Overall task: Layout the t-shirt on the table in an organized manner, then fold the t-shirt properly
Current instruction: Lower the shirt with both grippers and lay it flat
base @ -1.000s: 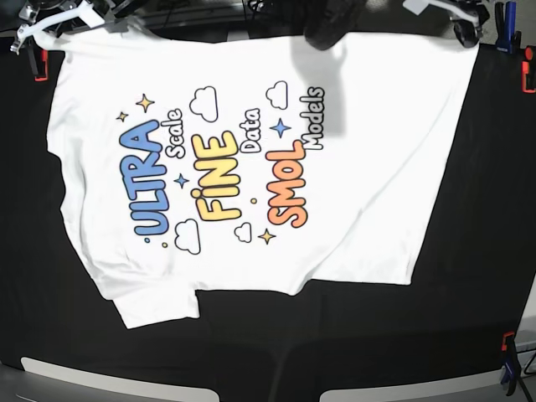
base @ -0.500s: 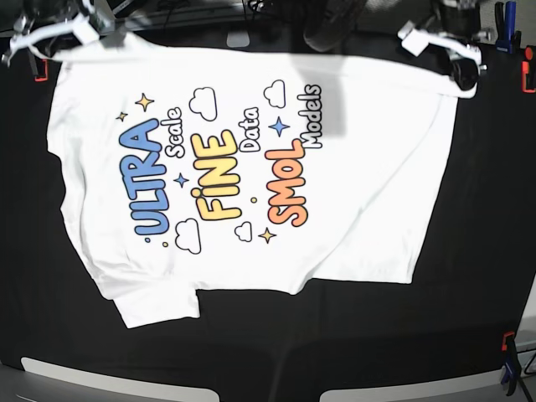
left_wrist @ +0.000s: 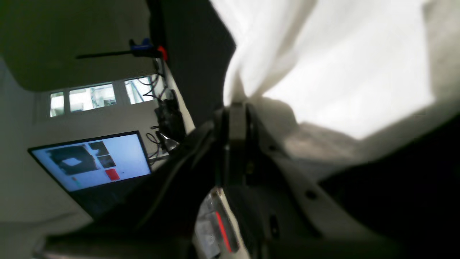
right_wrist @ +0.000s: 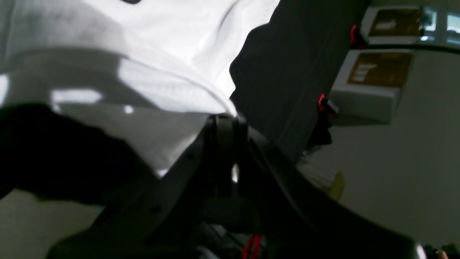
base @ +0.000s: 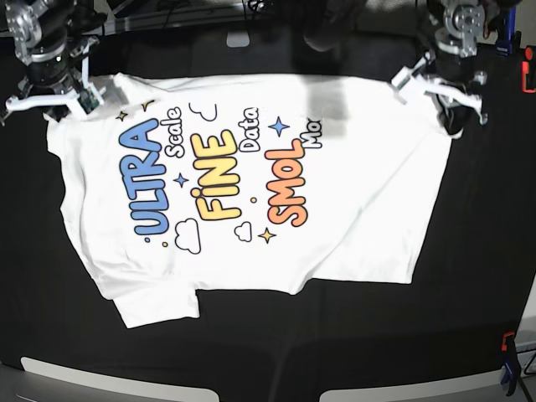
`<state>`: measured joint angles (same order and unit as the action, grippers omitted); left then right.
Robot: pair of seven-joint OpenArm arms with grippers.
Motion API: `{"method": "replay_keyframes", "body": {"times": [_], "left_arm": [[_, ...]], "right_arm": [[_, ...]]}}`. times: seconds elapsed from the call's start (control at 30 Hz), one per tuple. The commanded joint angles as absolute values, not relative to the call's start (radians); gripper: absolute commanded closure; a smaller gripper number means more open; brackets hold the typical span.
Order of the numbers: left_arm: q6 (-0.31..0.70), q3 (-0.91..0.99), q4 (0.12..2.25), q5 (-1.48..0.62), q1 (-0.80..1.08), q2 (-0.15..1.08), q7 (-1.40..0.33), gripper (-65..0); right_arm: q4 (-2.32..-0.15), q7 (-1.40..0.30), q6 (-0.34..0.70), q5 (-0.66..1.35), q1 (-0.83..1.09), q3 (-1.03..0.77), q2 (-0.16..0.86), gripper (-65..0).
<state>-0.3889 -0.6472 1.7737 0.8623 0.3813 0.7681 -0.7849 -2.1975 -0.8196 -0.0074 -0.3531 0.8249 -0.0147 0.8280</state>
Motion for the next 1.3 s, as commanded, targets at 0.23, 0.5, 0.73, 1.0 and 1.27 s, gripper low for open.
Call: {"method": "replay_keyframes", "body": {"times": [0.23, 0.5, 0.73, 1.0, 1.27], "left_arm": [[-0.419, -0.642, 1.787, 0.672, 0.267, 0.758, -0.722, 0.0], [-0.419, -0.642, 1.781, 0.61, 0.21, 0.676, -0.709, 0.0], [-0.419, -0.633, 1.773, 0.611, 0.21, 0.665, -0.709, 0.0], [-0.42, -0.544, 1.773, 0.608, 0.213, 0.665, -0.739, 0.0], [-0.42, -0.537, 1.773, 0.607, 0.213, 0.665, -0.727, 0.0]], "right_arm": [[-2.127, -0.748, 0.026, -0.247, 0.661, -0.022, 0.81, 0.0], [-2.038, -0.721, 0.057, -0.223, 0.525, -0.019, 0.699, 0.0], [-2.019, -0.711, 0.056, -0.223, 0.44, -0.019, 0.673, 0.0], [-2.019, -0.759, 0.044, -0.224, 0.422, -0.019, 0.673, 0.0], [-2.019, -0.766, -0.001, -0.236, 0.421, -0.019, 0.673, 0.0]]}}
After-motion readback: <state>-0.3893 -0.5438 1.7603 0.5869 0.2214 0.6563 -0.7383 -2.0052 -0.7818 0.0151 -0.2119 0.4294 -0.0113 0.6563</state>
